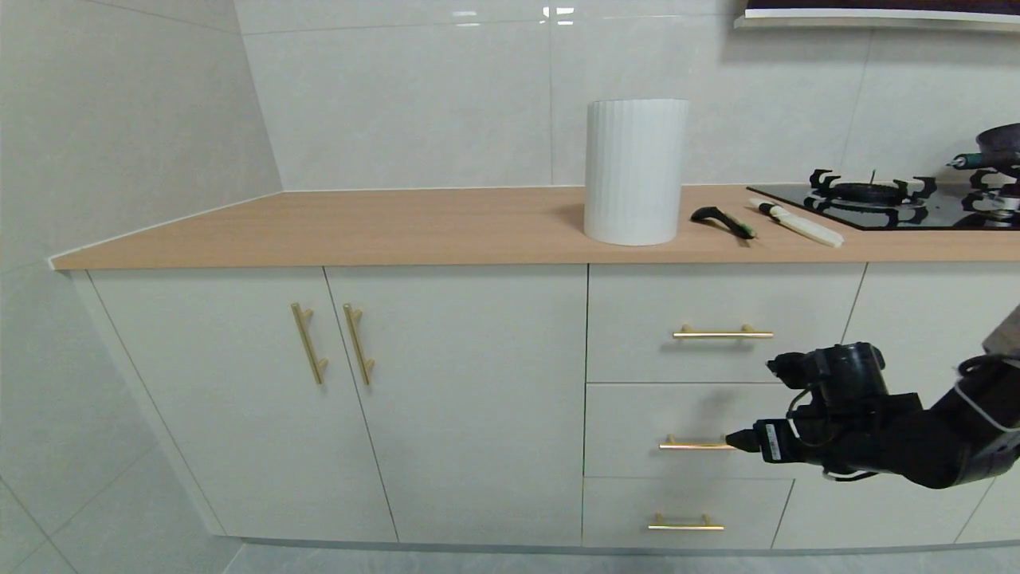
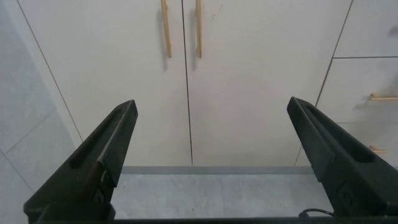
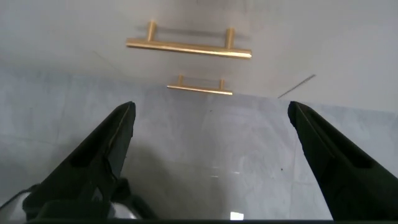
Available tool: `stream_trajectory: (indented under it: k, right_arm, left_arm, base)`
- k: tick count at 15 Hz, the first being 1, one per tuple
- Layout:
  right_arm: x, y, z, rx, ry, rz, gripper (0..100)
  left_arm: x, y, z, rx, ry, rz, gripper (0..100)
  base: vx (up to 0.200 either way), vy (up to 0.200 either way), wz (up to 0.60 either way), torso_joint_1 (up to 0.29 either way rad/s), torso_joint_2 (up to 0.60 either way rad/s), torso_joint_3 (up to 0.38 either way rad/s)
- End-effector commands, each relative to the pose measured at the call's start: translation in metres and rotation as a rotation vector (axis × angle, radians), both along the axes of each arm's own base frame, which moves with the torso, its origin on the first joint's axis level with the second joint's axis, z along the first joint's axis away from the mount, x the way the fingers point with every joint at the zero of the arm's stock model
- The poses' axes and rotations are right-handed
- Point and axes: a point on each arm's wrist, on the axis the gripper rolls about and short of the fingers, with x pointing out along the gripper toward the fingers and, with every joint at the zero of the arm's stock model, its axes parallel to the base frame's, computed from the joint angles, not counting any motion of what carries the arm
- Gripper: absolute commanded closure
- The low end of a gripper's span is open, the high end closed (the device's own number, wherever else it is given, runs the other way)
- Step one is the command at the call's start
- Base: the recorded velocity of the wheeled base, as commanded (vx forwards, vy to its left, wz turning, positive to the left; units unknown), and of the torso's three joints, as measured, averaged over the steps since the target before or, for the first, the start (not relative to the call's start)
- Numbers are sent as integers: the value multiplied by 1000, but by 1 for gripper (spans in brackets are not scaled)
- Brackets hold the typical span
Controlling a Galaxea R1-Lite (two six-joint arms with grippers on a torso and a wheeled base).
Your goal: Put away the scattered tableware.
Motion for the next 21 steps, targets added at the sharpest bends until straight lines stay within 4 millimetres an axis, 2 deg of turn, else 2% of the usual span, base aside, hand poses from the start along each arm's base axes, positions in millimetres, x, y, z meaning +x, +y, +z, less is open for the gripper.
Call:
stream_trajectory:
  k: [1, 3, 4, 7, 17, 21]
  right_arm:
    - [21, 6, -39, -10, 48, 9, 0]
    - [27, 6, -46, -15, 45, 0, 0]
    - [35, 10, -62, -46, 50, -18, 0]
    - [43, 14, -79, -71, 4, -35, 0]
    - [71, 18, -95, -76, -58, -92, 0]
    - [74, 18, -96, -77, -48, -119, 0]
  left_arm:
    - [0, 0, 0, 0, 0, 0, 0]
    - [0, 0, 0, 0, 0, 0, 0]
    - [0, 0, 0, 0, 0, 0, 0]
    - [0, 0, 0, 0, 0, 0, 0]
    - [0, 0, 0, 0, 0, 0, 0]
    - [0, 0, 0, 0, 0, 0, 0]
  base:
    - [0, 0, 0, 0, 0, 0]
    - [0, 0, 0, 0, 0, 0]
    - [0, 0, 0, 0, 0, 0]
    - [0, 0, 0, 0, 0, 0]
    - [0, 0, 0, 0, 0, 0]
    - [0, 0, 0, 0, 0, 0]
